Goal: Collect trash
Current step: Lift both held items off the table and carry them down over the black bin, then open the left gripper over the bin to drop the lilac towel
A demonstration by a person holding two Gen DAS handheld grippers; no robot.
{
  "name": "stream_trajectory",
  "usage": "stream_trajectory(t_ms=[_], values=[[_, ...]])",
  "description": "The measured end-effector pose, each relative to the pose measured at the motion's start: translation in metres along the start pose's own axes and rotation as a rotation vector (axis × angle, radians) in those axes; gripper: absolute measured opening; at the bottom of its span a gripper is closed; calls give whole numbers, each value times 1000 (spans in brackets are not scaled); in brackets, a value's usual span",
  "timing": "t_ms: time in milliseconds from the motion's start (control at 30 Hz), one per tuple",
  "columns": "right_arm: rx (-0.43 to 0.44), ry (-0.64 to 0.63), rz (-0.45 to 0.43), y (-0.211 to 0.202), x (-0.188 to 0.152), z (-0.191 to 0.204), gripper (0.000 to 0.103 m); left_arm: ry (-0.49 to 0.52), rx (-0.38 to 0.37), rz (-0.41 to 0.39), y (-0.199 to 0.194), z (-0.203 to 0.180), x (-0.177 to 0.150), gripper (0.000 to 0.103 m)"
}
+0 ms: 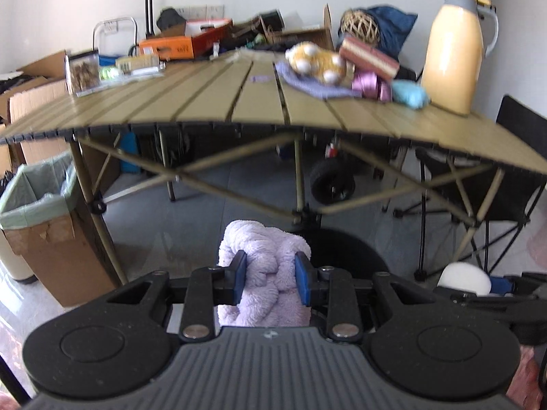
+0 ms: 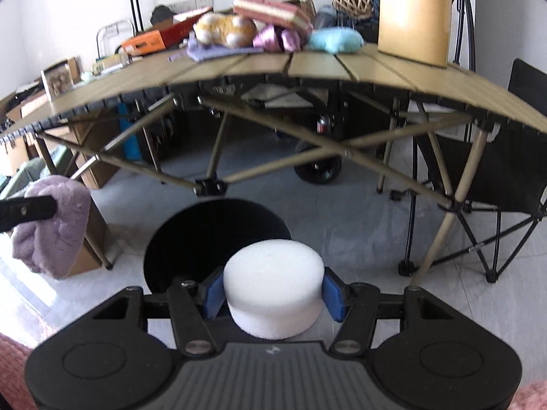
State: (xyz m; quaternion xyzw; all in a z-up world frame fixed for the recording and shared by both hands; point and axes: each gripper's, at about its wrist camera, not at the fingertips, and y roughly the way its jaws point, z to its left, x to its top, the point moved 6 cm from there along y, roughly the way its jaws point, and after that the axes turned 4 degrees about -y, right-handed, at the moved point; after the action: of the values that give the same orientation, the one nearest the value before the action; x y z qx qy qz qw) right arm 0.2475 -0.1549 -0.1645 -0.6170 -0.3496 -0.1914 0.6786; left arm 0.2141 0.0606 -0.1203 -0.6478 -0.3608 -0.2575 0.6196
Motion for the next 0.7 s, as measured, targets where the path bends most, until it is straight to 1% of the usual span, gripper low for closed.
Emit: stream_trajectory(t_ms=[333, 500, 700], values=[[-11, 22, 121, 30, -25, -12, 57, -19, 27, 168, 36, 17, -33, 30], [-8, 47, 170, 42, -32, -16, 57, -24, 37, 227, 53, 21, -41, 30], [-1, 58, 199, 53, -33, -16, 57, -19, 55, 287, 68, 21, -46, 30]])
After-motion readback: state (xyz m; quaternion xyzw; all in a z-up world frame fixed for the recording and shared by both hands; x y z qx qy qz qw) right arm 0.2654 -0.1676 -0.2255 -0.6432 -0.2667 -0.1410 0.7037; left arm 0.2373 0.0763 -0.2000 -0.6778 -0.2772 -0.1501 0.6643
